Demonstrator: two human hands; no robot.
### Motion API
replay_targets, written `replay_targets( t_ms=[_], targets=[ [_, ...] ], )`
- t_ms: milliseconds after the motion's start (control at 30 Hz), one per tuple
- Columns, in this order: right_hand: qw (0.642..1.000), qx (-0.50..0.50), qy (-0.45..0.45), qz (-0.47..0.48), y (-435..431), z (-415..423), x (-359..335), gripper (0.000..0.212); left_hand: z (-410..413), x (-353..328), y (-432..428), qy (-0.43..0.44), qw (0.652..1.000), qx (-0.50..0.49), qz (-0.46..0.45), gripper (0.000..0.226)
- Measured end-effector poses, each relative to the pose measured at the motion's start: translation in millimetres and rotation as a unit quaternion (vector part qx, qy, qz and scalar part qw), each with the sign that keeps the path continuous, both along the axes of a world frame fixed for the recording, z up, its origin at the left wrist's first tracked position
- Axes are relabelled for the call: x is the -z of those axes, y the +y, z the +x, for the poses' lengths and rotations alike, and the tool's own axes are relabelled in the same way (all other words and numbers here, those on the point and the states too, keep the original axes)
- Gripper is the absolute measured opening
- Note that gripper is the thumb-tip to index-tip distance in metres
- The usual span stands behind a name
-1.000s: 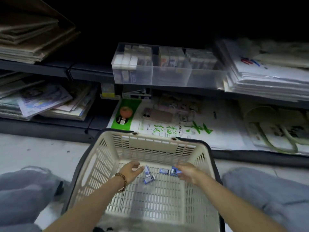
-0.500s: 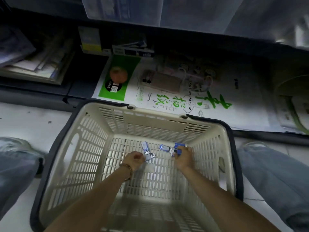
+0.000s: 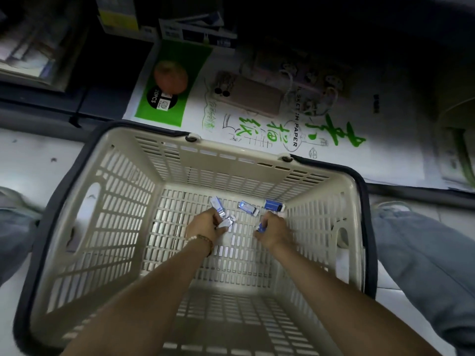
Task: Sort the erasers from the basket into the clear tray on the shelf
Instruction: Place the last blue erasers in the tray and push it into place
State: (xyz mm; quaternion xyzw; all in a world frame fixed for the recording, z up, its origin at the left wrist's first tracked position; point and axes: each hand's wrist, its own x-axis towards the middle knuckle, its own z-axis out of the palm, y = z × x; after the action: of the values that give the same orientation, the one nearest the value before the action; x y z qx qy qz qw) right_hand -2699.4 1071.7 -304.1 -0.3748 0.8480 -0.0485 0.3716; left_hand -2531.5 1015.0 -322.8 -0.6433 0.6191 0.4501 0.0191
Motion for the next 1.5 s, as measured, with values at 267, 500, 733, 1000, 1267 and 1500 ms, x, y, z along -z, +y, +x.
replay_targets(
  t_ms=[267,500,733,1000,1267,1500],
  targets=[
    [0.961,0.213,-0.17,-0.053,21.0,5.9,12.7,0.036,-2.1,-3.2,-1.7,-0.046,0.996,0.078,-0.021,0.028],
    [0.874,0.354,-0.334,-0.017,35.4,6.8,4.5,0.041,3.6,-5.4,14.3,-0.075,0.986,0.149,-0.024,0.026],
    [0.847,0.362,-0.388,0.019,55.1,22.8,3.3,0.044,14.2,5.1,32.0,-0.042,0.97,0.232,-0.057,0.026],
    [0.807,0.348,-0.477,-0.023,26.5,16.1,-37.9,0.005,25.2,-22.7,8.7,0.126,0.983,-0.062,0.118,0.004],
    [0.783,0.177,-0.569,-0.177,-53.1,18.8,-204.6,0.005,27.3,-207.5,-42.0,0.381,0.894,-0.144,0.185,0.009],
    [0.764,0.047,-0.556,-0.324,-38.3,22.5,-342.4,0.019,24.5,-359.1,-26.4,0.515,0.842,-0.031,0.161,0.055]
  ],
)
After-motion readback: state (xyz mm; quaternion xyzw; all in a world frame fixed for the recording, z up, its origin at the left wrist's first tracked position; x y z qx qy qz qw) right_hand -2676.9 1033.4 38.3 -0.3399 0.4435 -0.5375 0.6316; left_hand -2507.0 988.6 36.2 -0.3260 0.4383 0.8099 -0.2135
